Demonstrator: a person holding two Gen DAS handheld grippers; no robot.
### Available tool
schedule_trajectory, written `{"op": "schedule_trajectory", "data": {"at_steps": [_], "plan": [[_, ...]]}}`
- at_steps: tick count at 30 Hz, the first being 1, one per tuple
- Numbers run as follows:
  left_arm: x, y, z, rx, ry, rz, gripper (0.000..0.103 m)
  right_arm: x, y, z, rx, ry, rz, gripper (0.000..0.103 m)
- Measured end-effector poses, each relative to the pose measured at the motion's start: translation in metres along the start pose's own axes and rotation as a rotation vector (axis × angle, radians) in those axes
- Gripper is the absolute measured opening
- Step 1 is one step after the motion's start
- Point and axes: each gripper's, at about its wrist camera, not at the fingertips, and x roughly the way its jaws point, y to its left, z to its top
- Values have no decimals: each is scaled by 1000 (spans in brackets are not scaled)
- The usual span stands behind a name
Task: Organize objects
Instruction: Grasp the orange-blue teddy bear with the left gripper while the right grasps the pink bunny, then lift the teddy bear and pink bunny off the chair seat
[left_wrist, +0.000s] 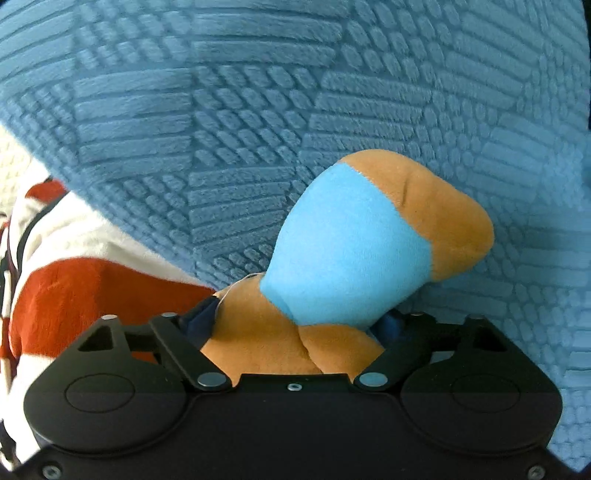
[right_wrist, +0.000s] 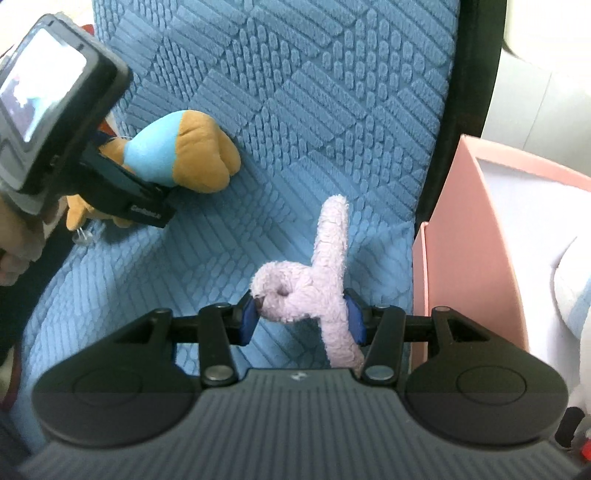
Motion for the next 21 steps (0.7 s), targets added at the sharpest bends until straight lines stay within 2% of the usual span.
{"op": "schedule_trajectory", "data": {"at_steps": [5,8,15,21], "plan": [[-26,20,-6,-114,-33,-71,76,-10,5,1,-3,-31,7,51],[-41,26,-10,-176,-25,-118,75,-17,7,1,-3,-47,9,51],[-85,27,-23,-253,-86,-185,75,-39,8,-7,18,-78,9,51],[-133,47,-51,-418,-115,-276,75,-63,9,-17,52,-105,17,51]]}}
